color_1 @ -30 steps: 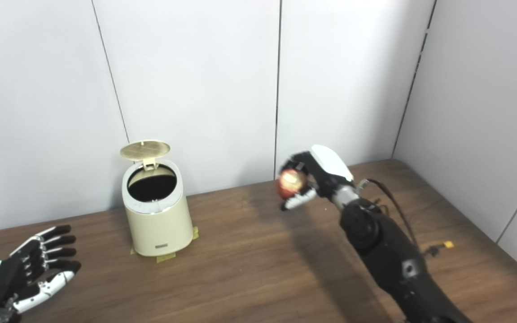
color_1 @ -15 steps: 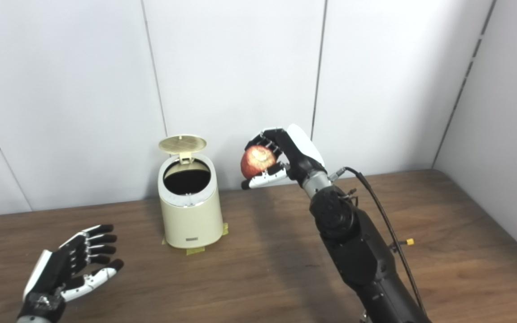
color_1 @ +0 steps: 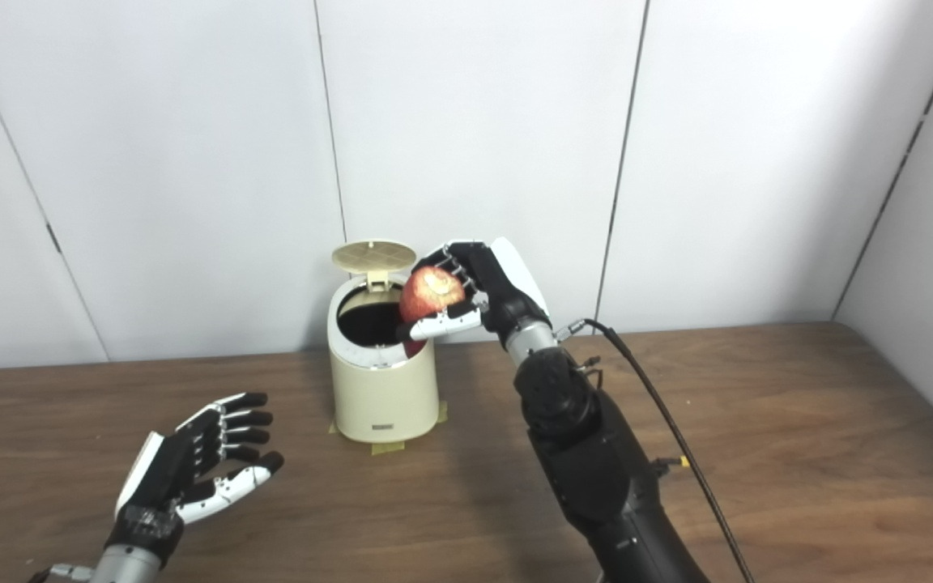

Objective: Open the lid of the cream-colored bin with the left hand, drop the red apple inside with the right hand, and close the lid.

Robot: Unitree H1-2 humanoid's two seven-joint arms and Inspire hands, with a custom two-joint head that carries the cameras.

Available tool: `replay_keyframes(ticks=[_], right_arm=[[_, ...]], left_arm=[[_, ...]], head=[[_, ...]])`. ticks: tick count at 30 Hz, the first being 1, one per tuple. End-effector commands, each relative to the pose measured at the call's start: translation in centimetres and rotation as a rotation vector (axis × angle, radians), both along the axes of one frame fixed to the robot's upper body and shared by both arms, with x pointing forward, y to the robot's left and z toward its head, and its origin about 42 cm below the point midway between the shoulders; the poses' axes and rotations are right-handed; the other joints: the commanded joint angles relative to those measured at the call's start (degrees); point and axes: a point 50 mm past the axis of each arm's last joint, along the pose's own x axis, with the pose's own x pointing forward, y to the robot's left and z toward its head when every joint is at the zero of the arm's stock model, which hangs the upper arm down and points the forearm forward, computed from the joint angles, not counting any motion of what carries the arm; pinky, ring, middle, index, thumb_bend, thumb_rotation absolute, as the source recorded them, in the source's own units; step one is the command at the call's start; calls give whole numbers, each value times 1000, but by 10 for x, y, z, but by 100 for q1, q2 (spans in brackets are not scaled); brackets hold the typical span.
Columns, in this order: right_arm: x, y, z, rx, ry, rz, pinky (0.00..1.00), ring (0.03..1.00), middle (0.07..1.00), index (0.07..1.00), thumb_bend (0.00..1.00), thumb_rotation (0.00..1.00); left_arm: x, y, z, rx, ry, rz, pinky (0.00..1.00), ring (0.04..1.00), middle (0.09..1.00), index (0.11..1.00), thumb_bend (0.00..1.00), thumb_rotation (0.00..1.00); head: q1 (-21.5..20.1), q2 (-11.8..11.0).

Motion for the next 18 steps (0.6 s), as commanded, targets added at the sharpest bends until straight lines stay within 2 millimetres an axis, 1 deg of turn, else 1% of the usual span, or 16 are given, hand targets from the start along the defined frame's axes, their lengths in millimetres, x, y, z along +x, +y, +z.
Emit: replay_keyframes(ticks=[1, 11, 14, 18], right_arm=[[9, 9, 34, 30, -101, 13, 371, 447, 475, 494, 520, 0], [18, 31, 29, 42, -79, 28, 353, 442, 454, 509, 519, 0], [21, 35, 28, 63, -79, 52, 358, 430, 449, 506, 520, 0], [21, 37, 27, 90, -68, 72, 360, 435, 457, 515, 519, 0]], left_arm=[[9, -6, 23, -12, -94, -3, 630, 695, 736, 787, 656, 162], [6, -11, 24, -32, -89, -1, 635, 701, 736, 787, 651, 126], [5, -13, 24, -23, -87, 0, 634, 701, 735, 785, 647, 130], [5, -13, 25, -13, -87, 1, 647, 705, 736, 788, 654, 163]], head=[[20, 8], [187, 57], [211, 70], [225, 79]])
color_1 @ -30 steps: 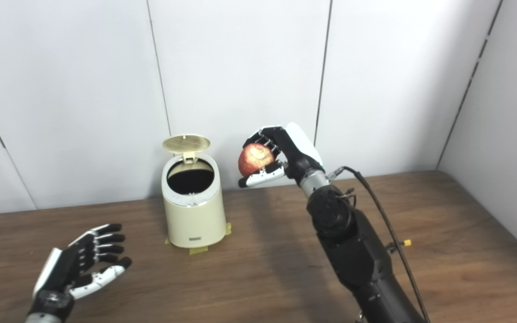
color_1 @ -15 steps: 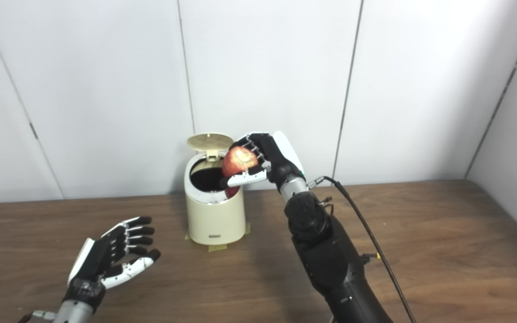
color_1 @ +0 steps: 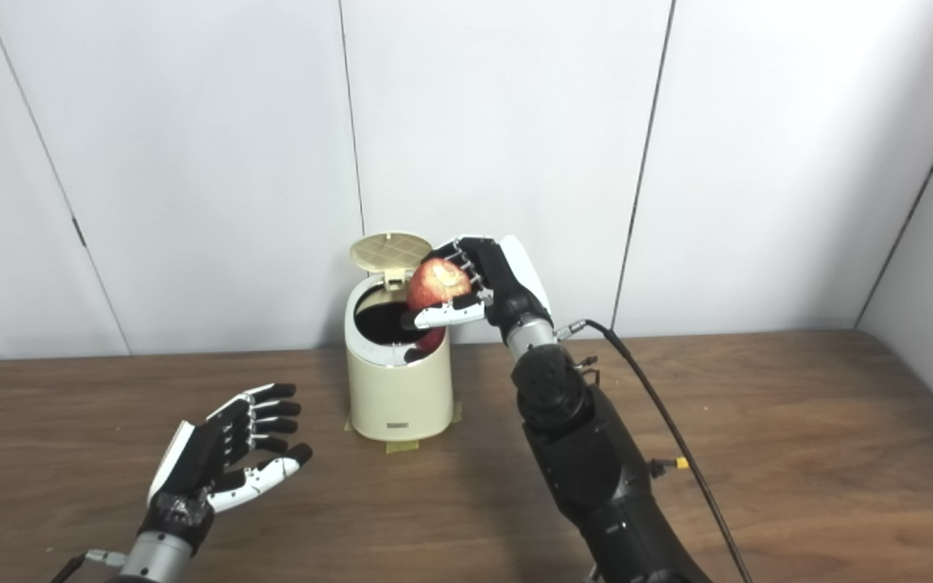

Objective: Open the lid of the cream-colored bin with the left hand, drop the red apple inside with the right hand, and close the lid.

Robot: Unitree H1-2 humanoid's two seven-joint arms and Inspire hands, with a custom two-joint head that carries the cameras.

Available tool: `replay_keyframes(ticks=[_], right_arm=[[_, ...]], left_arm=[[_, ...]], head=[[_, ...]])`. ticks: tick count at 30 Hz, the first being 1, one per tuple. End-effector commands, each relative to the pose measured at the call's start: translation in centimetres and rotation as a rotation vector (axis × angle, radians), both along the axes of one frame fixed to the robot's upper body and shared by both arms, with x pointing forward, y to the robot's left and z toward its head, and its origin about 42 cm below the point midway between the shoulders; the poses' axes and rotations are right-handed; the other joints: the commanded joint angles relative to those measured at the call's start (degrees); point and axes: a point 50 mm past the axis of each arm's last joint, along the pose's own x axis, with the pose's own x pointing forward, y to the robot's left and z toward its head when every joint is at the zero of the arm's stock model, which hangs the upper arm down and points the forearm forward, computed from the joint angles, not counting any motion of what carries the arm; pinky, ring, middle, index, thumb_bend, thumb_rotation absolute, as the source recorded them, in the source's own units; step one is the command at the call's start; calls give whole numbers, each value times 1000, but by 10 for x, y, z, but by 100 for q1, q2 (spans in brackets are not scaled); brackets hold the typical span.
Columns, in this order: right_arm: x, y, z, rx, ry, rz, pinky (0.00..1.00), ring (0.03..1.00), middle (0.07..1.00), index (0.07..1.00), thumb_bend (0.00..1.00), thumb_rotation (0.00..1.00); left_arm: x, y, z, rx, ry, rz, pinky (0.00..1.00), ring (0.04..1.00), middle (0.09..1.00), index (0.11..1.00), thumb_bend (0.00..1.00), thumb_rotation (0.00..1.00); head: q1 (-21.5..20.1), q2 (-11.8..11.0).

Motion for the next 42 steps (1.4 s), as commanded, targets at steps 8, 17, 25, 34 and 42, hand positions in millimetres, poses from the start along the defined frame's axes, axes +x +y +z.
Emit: replay_keyframes(ticks=[8, 17, 25, 34, 42], right_arm=[[7, 16, 28, -71, -96, 107, 612, 747, 776, 775, 913, 119], [5, 13, 28, -85, -94, 104, 557, 731, 800, 786, 898, 134], [5, 15, 30, -88, -93, 109, 558, 727, 803, 785, 895, 129], [3, 17, 35, -79, -102, 113, 549, 725, 800, 771, 892, 113], [-10, 28, 54, -98, -210, 146, 536, 709, 770, 743, 919, 156]], left_arm=[[7, -5, 22, 2, -70, -2, 632, 696, 730, 781, 670, 167], [7, -8, 20, -15, -57, -7, 662, 706, 735, 782, 663, 147], [7, -9, 19, -19, -54, -10, 665, 710, 739, 784, 658, 140], [8, -11, 18, -19, -53, -19, 655, 704, 735, 783, 649, 119], [10, -13, 18, -3, -55, -22, 662, 702, 732, 785, 649, 139]], head=[[34, 6], [47, 28], [45, 58], [76, 72], [98, 88]])
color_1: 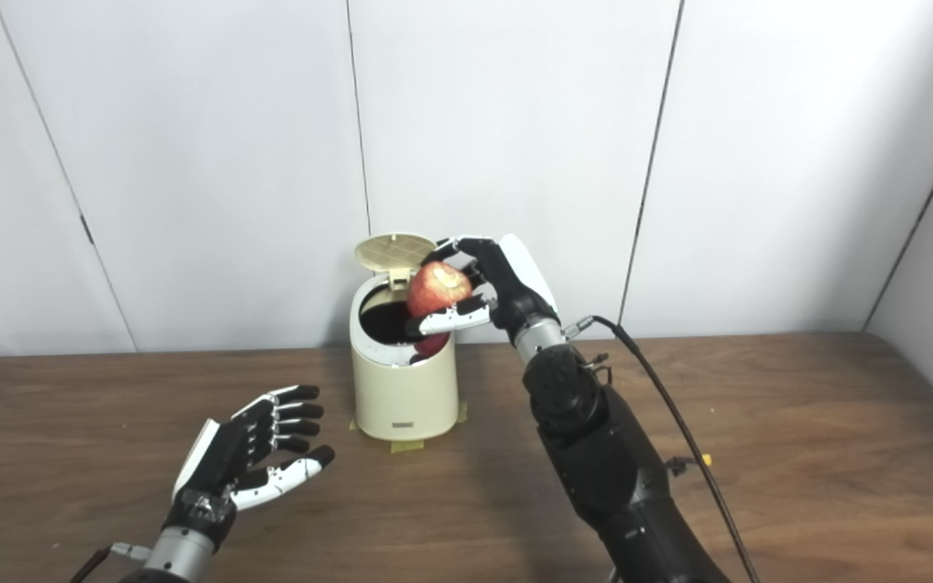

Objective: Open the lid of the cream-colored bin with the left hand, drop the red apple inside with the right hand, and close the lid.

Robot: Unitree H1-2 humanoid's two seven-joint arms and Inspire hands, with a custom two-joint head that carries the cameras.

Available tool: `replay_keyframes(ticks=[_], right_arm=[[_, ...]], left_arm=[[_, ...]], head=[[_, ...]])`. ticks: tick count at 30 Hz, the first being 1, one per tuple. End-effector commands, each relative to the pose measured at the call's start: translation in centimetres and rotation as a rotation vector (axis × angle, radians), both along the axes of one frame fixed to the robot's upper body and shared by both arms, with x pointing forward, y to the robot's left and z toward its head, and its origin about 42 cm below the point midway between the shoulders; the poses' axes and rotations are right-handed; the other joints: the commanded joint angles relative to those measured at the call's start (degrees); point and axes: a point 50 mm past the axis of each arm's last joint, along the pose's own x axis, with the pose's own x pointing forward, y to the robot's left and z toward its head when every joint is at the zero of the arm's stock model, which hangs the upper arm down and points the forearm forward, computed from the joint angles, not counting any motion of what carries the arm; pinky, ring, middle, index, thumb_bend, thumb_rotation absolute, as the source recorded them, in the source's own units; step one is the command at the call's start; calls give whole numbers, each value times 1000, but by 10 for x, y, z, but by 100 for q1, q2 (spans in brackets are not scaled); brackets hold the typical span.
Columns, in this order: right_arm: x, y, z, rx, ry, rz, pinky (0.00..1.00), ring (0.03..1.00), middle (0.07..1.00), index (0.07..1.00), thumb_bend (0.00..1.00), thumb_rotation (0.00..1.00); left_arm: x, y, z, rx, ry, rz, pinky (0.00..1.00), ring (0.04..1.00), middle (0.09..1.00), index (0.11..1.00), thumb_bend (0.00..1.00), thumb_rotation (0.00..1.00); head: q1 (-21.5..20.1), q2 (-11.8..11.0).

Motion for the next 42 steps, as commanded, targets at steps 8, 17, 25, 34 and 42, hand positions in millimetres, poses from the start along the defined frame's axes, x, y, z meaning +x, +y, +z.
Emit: replay_keyframes(ticks=[8, 17, 25, 34, 42], right_arm=[[-12, 25, 61, 6, -187, 95, 555, 720, 765, 736, 930, 152], [-13, 24, 59, -2, -174, 92, 553, 711, 763, 738, 930, 111], [-14, 23, 56, -5, -159, 97, 546, 712, 764, 741, 923, 114], [-13, 18, 52, -4, -156, 95, 545, 706, 763, 743, 914, 118], [-15, -6, 58, 1, -194, 60, 536, 715, 784, 756, 903, 127]], left_arm=[[12, -7, 21, -3, -82, -7, 664, 706, 736, 783, 655, 133], [12, -6, 22, 0, -87, -8, 680, 710, 734, 784, 656, 141], [12, -3, 23, -5, -87, 1, 677, 711, 738, 782, 657, 137], [12, 0, 21, -5, -85, 5, 660, 705, 735, 782, 661, 132], [13, 3, 22, -1, -88, 5, 634, 692, 730, 778, 662, 130]], head=[[47, 7], [69, 32], [46, 39], [-4, 35], [-24, 42]])
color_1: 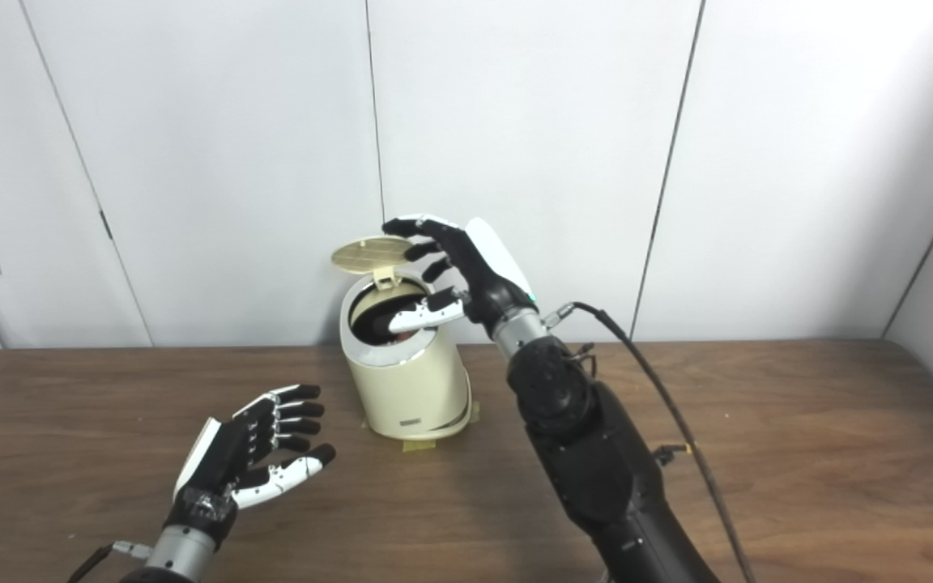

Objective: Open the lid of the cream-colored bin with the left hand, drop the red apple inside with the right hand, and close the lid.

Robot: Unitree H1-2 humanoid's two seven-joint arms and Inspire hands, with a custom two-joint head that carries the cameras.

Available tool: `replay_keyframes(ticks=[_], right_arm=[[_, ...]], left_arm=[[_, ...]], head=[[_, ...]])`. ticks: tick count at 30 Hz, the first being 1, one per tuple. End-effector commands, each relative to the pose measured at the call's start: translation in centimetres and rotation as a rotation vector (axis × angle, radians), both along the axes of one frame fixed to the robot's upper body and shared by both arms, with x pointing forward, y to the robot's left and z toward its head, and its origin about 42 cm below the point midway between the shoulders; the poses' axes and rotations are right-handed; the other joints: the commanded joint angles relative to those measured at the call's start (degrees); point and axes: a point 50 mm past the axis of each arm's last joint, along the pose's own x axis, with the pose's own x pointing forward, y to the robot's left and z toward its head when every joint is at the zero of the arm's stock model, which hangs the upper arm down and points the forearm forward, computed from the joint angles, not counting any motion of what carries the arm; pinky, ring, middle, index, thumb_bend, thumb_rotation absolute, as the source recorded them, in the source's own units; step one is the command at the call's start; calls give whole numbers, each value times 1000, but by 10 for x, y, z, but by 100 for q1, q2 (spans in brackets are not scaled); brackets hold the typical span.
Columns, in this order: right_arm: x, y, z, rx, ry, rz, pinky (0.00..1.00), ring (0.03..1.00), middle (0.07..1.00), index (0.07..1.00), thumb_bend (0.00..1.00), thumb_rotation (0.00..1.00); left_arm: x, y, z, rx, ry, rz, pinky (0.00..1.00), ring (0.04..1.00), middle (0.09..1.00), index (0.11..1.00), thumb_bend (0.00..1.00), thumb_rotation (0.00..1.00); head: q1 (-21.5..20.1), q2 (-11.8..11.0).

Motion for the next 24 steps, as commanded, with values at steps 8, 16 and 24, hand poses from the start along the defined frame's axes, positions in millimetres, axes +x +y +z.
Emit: replay_keyframes(ticks=[8, 16, 24], right_arm=[[-8, -33, 35, 32, -133, -21, 534, 724, 814, 770, 907, 156], [-20, -55, 30, 34, -156, -50, 554, 713, 786, 772, 921, 177], [-37, -72, 13, 90, -143, -70, 576, 690, 785, 763, 923, 192]], left_arm=[[12, 5, 22, -3, -85, -6, 646, 694, 733, 778, 676, 152], [11, 8, 22, 11, -83, -11, 651, 699, 737, 779, 667, 146], [10, 9, 23, 15, -88, -8, 644, 696, 738, 780, 662, 131]], head=[[-48, 47], [-90, 74], [-60, 77]])
